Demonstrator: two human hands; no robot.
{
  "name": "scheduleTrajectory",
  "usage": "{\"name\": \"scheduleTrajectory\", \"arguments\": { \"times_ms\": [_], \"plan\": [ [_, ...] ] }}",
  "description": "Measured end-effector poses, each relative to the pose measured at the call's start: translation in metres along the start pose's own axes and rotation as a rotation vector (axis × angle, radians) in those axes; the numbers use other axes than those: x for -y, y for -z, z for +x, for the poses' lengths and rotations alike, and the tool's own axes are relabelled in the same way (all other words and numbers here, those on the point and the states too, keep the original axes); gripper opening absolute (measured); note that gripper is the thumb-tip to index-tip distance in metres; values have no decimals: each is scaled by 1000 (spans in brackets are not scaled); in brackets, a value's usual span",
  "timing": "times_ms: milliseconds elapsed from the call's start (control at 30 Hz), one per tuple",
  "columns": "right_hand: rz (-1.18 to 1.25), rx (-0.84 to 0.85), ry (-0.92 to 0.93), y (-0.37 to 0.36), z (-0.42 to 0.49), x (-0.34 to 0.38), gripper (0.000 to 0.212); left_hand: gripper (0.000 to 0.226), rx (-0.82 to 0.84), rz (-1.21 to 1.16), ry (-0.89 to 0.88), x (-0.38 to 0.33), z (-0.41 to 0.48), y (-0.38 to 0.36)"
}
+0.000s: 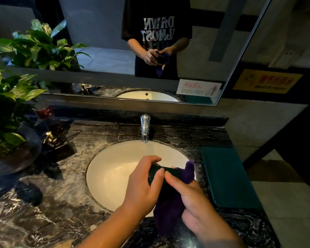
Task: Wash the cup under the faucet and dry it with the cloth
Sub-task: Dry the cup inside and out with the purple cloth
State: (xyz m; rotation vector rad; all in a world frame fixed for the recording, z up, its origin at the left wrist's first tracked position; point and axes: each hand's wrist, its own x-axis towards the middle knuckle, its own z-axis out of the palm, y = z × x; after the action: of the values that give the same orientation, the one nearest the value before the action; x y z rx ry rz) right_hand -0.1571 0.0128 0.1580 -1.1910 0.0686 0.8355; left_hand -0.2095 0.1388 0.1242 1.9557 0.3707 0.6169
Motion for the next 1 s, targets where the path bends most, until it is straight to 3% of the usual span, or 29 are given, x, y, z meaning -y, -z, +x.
{"name": "scheduleTrajectory", "arguments": {
  "times_ms": [100, 233, 333, 400, 467, 567, 767, 900, 1000],
  "plan": [
    [-19, 7, 16, 2, 4, 1, 24, 32, 9, -120, 57, -1, -1, 0],
    [-248, -95, 159, 8, 12, 3, 57, 22, 93, -424, 411, -17, 10, -7],
    [-567, -40, 292, 10, 12, 5, 80, 25, 133, -610, 777, -30, 16, -2],
    [-711, 5, 364, 15, 9, 8, 91, 33, 254, -729, 970, -32, 20, 8],
    [-836, 72, 407, 18, 3, 12, 95, 32, 368, -815, 1115, -31, 25, 20],
    [-1072, 153, 392, 14, -6, 18, 103, 32, 380, -856, 1206, -26, 28, 26],
    [-874, 145, 403, 15, 4, 14, 105, 29, 78, -777, 983, -37, 17, 2],
    [-649, 99, 340, 11, 11, 8, 105, 19, -120, -547, 601, -35, 17, -5],
    [-336, 36, 217, 6, 12, 2, 97, 21, -139, -274, 254, -28, 11, -5]
  ]
}}
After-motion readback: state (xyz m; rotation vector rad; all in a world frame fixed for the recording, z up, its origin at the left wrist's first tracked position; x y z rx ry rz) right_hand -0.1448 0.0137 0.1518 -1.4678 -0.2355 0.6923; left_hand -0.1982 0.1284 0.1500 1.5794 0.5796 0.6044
